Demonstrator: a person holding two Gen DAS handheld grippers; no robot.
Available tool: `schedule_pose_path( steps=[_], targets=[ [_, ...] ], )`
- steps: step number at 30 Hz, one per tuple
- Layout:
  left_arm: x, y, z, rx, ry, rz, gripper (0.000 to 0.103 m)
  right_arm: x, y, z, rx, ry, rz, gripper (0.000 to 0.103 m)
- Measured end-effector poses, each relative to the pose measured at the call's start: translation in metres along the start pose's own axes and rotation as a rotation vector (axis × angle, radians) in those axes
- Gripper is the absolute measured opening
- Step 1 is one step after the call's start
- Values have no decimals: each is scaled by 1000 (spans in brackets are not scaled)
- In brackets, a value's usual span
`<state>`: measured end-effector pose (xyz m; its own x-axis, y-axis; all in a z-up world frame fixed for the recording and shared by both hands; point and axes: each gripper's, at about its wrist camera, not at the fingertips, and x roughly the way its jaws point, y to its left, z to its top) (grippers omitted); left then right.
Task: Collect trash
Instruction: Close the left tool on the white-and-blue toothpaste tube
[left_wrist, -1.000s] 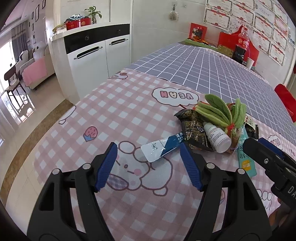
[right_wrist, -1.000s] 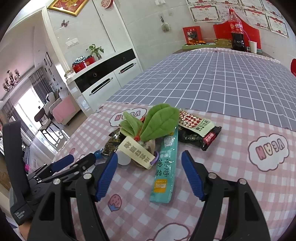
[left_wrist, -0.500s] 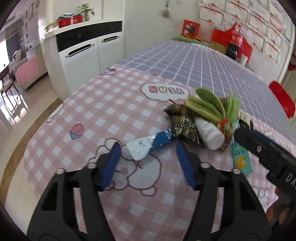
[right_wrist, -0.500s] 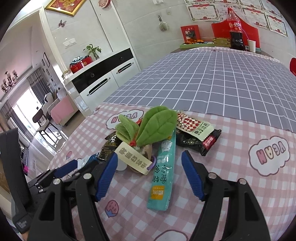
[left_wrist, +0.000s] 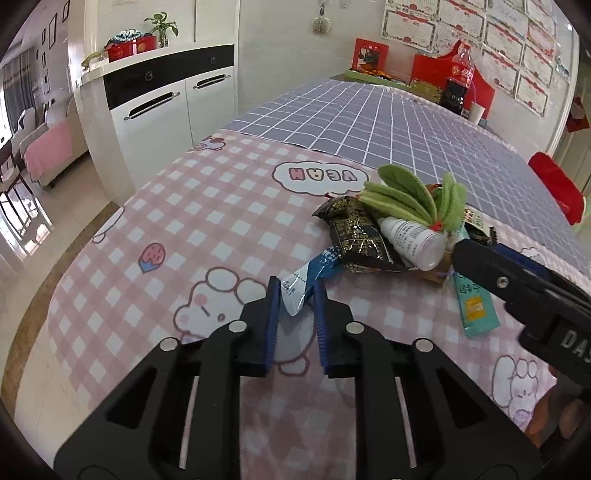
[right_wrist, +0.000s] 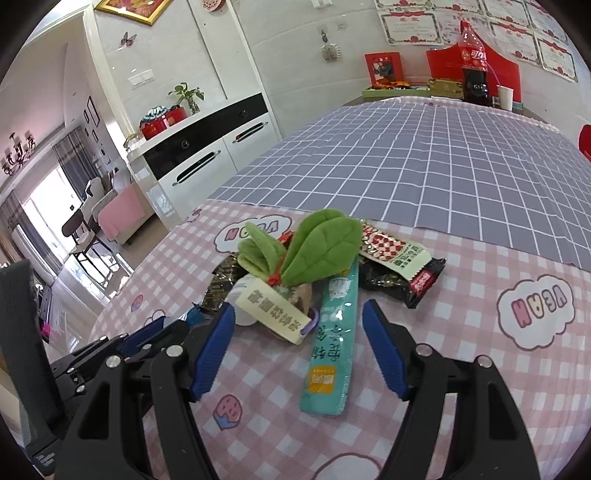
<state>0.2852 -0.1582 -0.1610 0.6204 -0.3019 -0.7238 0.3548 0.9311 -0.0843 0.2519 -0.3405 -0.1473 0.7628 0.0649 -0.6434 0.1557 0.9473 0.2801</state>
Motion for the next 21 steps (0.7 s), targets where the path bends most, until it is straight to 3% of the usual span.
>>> schedule_pose_path(
  steps=[9, 16, 21],
  targets=[
    [-26, 30, -9, -108, -24, -20, 15, -1, 18, -3, -35, -9, 6, 70],
    [-38, 54, -17, -208, -41, 17, 15, -3, 40, -3, -92, -30, 34, 68],
    [-28, 58, -22, -228, 6, -49, 19, 8, 58, -3, -140, -1, 59, 62]
  ],
)
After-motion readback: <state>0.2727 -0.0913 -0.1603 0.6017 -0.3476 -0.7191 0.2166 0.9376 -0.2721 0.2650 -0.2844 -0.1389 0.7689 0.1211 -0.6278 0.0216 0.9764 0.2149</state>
